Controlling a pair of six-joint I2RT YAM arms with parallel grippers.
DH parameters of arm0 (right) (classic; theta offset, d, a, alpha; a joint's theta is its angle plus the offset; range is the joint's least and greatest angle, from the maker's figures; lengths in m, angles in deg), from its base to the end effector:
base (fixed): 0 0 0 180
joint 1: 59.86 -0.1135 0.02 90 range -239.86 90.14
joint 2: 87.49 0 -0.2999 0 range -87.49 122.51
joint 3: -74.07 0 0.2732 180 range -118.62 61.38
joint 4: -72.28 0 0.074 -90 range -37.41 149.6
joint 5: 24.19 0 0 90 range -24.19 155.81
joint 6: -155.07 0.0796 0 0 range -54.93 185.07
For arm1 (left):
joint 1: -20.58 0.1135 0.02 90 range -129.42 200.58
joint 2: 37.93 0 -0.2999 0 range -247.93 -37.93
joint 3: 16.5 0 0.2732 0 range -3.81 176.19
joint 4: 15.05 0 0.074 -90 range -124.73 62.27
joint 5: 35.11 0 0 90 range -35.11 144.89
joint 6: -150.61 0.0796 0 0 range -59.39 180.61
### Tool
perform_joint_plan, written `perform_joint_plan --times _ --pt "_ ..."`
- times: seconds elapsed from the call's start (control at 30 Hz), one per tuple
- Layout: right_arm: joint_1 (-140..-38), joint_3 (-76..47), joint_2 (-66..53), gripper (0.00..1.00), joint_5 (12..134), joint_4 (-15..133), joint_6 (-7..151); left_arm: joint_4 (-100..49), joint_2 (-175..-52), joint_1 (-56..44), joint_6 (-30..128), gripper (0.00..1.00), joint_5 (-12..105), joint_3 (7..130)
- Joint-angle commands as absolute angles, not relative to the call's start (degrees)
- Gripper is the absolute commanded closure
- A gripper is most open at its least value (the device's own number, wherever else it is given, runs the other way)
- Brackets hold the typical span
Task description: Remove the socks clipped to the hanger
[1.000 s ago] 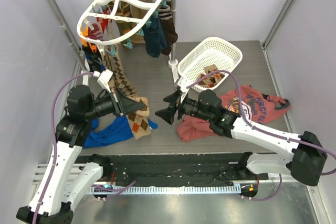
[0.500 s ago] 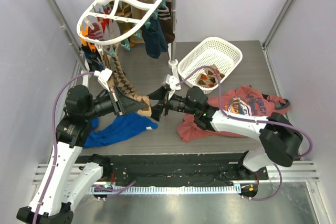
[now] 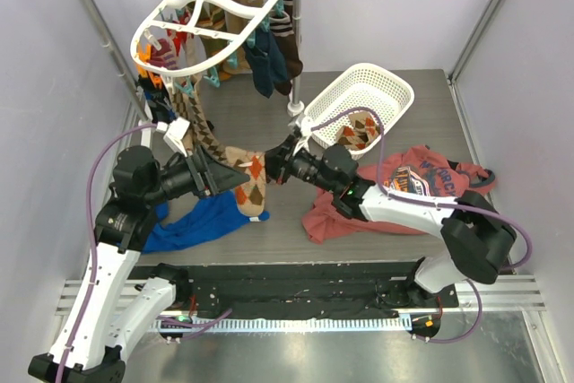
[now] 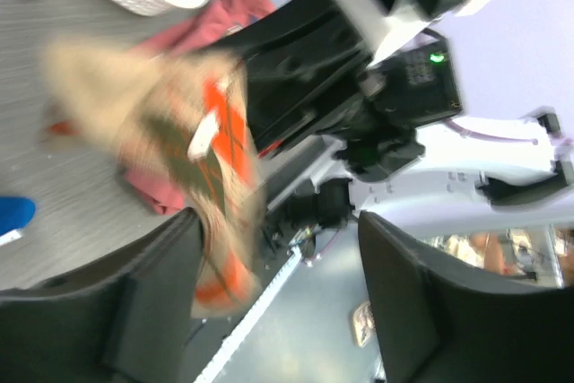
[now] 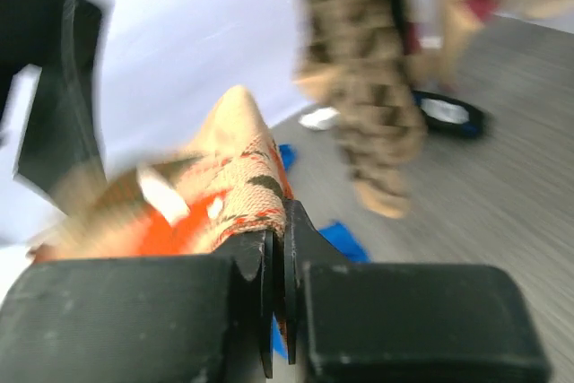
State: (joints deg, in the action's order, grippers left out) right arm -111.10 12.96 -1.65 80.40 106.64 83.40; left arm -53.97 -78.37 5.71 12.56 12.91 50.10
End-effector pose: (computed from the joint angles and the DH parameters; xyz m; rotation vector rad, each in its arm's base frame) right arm 0.2318 0.3208 0.3236 -0.6424 1.3731 1.1699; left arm 0.1476 -0.0943 0.3991 0.0155 1.9752 -1.4055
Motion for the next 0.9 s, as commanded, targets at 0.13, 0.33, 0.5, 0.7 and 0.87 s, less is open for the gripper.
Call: perform_joint_plan --times 0.13,0.33,0.5,0.7,0.87 --pt "-94.3 5.2 -13.4 0.99 62.9 76.7 94.2 -65.9 -76.5 5.7 19.5 0.09 34.6 53.7" --pt "-83.2 -4.4 -12.7 0.99 56.1 60.5 89.7 -70.2 -76.2 5.7 20.8 0.00 44.6 52.1" --pt "-76.8 -13.8 -5.1 0.96 51.6 55.1 86.7 -69.8 -76.3 5.8 21.6 0.00 46.7 50.8" --pt "-72.3 -22.6 7.9 0.84 53.2 51.7 89.7 -71.1 -76.5 5.7 23.4 0.00 51.3 50.9" --pt "-72.2 -36.0 20.1 0.50 54.3 37.9 87.7 -71.1 -75.5 5.7 23.5 0.00 57.0 49.9"
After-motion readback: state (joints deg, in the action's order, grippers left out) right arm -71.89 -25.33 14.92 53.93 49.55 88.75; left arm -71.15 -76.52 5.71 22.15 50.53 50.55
